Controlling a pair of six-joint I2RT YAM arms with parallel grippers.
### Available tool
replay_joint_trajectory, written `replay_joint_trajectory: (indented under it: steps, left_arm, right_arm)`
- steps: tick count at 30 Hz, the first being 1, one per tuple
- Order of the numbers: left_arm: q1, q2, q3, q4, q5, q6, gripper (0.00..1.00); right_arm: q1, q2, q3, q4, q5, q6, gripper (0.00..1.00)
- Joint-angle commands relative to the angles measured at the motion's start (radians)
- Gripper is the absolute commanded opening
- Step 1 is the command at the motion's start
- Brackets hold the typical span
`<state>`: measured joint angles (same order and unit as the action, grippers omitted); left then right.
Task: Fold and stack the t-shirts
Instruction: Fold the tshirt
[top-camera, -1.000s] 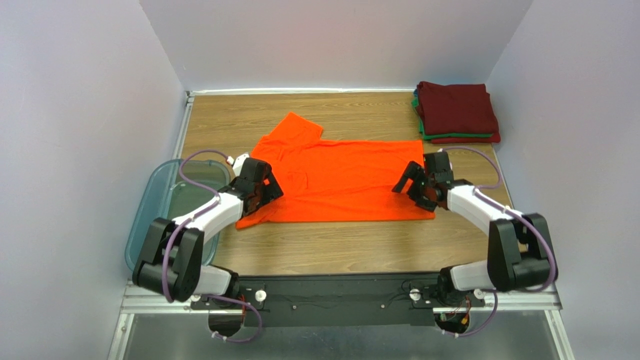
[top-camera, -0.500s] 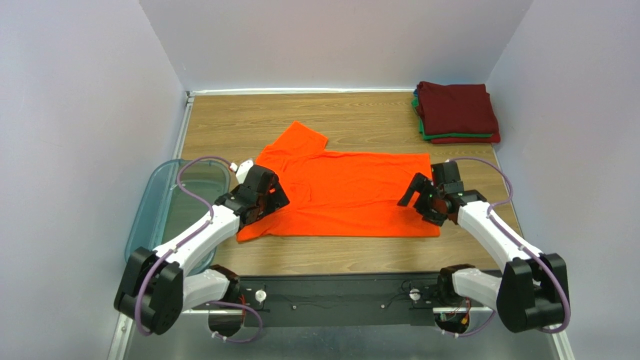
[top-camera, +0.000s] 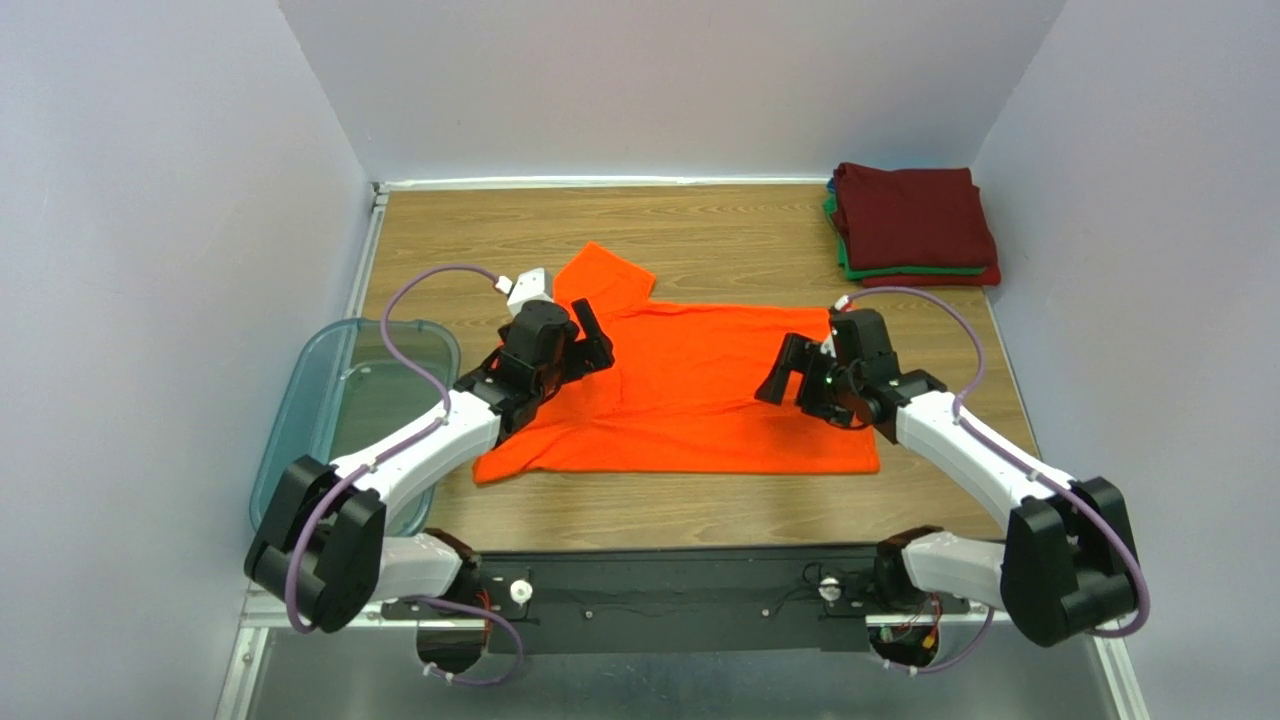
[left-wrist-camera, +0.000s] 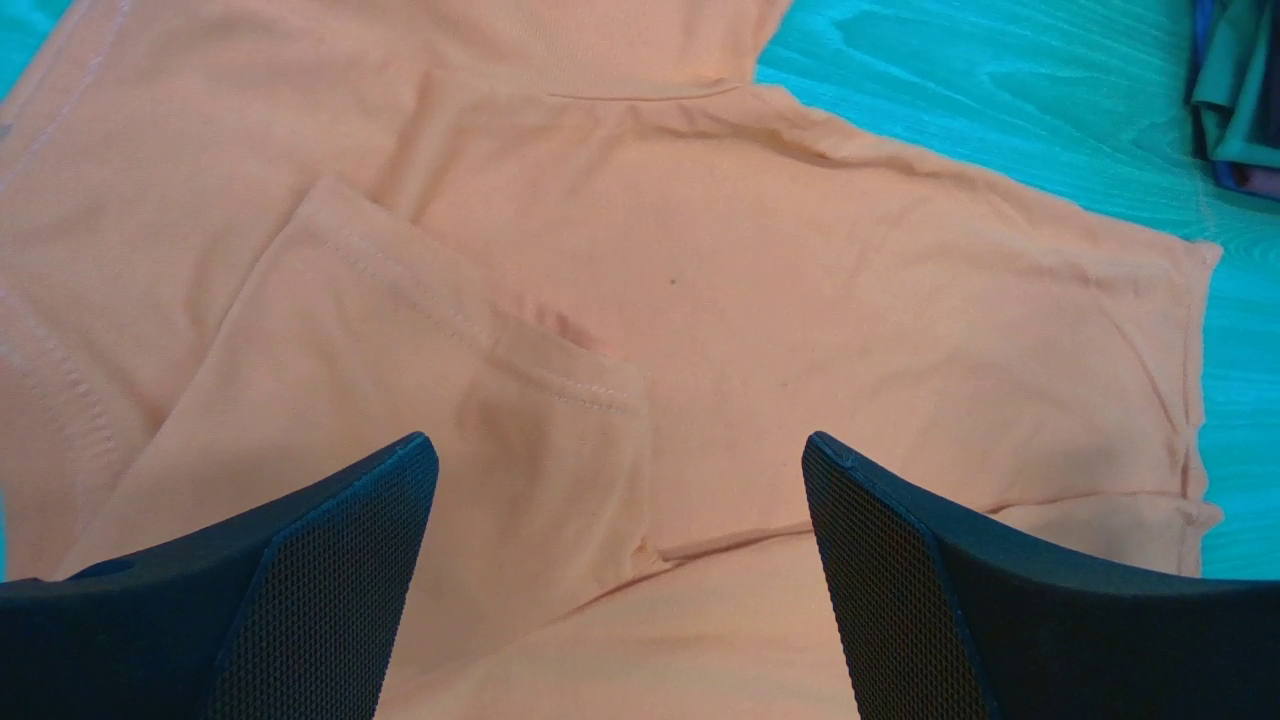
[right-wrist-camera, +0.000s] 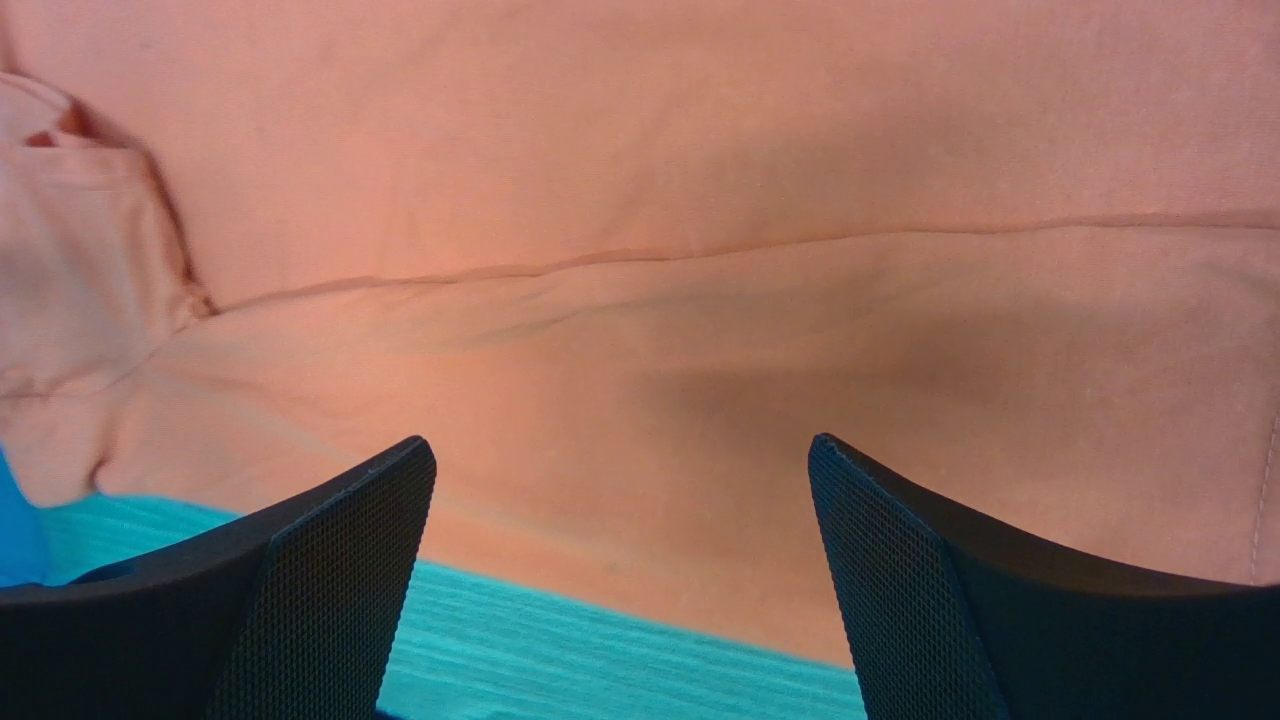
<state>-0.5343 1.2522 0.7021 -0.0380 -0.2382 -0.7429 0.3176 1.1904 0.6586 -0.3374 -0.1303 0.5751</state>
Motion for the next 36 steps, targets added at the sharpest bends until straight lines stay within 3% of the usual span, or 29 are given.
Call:
replay_joint_trajectory:
  steps: [1,10,18,28,36]
  left_arm:
    - [-0.004,0.032,-0.035,0.171,0.039,0.04,0.98]
    - [-0.007,0.102,-0.163,0.276,0.129,-0.032,0.98]
    - [-0.047,0.122,-0.26,0.265,0.18,-0.107,0.98]
    - [-0.121,-0.089,-0.348,0.067,0.148,-0.243,0.98]
    - [-0.138,-0.257,-0.251,-0.069,0.051,-0.21,0.98]
  right_arm:
    - [0.005,0.047,-0.042,0.092,-0.008,0.008,1.0]
    - [0.008,0.058,-0.14,0.143,0.0,0.051,1.0]
    - [0.008,-0.012,-0.235,0.126,-0.035,0.111,1.0]
    - [0.011,-0.201,-0.258,-0.104,0.017,0.183,1.0]
    - [0.011,-0.278,-0.127,-0.157,-0.026,0.097,1.0]
